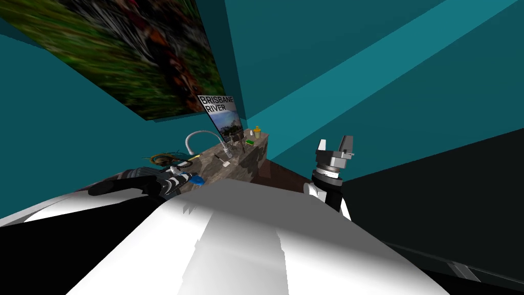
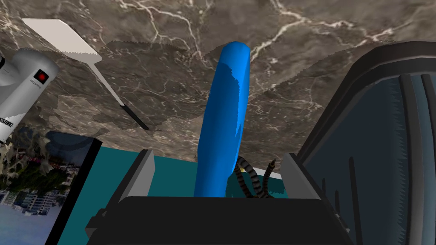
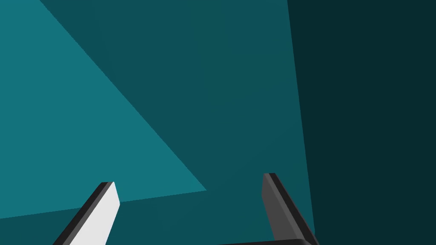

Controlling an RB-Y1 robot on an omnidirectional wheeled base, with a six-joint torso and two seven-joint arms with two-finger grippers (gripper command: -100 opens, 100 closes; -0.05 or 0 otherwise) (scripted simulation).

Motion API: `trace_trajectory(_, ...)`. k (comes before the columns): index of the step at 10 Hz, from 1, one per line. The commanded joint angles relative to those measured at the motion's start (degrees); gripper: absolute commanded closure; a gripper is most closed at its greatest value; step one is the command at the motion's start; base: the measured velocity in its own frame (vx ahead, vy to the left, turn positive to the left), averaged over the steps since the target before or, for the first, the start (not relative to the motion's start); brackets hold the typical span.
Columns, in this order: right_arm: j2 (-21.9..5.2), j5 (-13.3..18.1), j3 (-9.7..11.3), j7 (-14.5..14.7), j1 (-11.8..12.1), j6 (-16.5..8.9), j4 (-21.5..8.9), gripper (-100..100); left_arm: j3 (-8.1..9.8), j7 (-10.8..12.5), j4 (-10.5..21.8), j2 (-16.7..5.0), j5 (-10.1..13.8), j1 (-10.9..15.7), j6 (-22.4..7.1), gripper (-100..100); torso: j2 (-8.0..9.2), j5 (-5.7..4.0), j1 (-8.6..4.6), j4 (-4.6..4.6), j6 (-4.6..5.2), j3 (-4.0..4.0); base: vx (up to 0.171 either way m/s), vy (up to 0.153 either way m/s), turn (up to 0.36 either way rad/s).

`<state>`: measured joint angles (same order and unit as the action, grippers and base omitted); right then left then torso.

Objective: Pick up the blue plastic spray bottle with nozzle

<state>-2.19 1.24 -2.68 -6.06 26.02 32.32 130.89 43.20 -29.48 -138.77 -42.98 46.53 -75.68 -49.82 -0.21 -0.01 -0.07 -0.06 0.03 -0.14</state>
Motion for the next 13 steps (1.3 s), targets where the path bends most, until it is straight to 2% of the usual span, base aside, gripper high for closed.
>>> trace_trajectory(1,0.0,0.0,0.0,0.0,0.0,0.0,0.0,0,0.41,-2.9,1.6,1.1,2.6,-0.6,2.2,-100,0.0,0.0,0.0,0.0,0.0,0.0,0.072,-0.02,0.12)
trace_trajectory(3,0.0,0.0,0.0,0.0,0.0,0.0,0.0,0,0.41,-5.3,1.6,1.1,2.6,-0.6,2.2,-100,-0.06,0.01,0.02,-0.01,0.01,-0.03,0.058,-0.016,0.023)
trace_trajectory(4,0.0,0.0,0.0,0.0,0.0,0.0,0.0,0,0.76,-7.4,3.1,2.1,4.8,-1.1,4.0,-100,0.04,0.01,0.06,0.0,0.02,0.02,0.063,-0.006,0.116)
trace_trajectory(5,0.0,0.0,0.0,0.0,0.0,0.0,0.0,0,0.76,-9.0,3.1,2.1,4.8,-1.1,4.0,-100,0.0,0.02,0.07,0.01,-0.02,0.01,0.067,-0.027,0.062)
trace_trajectory(6,0.0,0.0,0.0,0.0,0.0,0.0,0.0,0,1.1,-10.7,4.6,3.0,7.1,-1.6,5.9,-100,-0.01,0.01,0.02,0.0,0.02,-0.01,0.083,-0.036,0.101)
trace_trajectory(8,0.0,0.0,0.0,0.0,0.0,0.0,0.0,0,1.1,-13.1,4.6,3.0,7.1,-1.6,5.9,-100,-0.04,0.0,-0.02,-0.01,0.02,-0.03,0.048,-0.024,0.029)
trace_trajectory(9,0.0,0.0,0.0,0.0,0.0,0.0,0.0,0,1.45,-15.1,6.1,4.0,9.3,-2.1,7.8,-100,0.07,0.01,0.04,0.01,0.03,0.03,0.058,-0.025,0.089)
trace_trajectory(10,0.0,0.0,0.0,0.0,0.0,0.0,0.0,0,1.45,-16.6,6.1,4.0,9.3,-2.1,7.8,-100,0.02,0.01,0.02,0.01,-0.01,0.02,0.063,-0.019,0.087)
trace_trajectory(11,0.0,0.0,0.0,0.0,0.0,0.0,0.0,0,1.79,-18.3,7.6,4.9,11.6,-2.7,9.7,-100,0.01,0.0,0.04,0.0,0.01,0.0,0.082,-0.017,0.083)
trace_trajectory(13,0.0,0.0,0.0,0.0,0.0,0.0,0.0,0,1.79,-20.8,7.6,4.9,11.6,-2.7,9.7,-100,-0.05,0.01,0.03,-0.02,0.02,-0.03,0.05,-0.02,0.037)
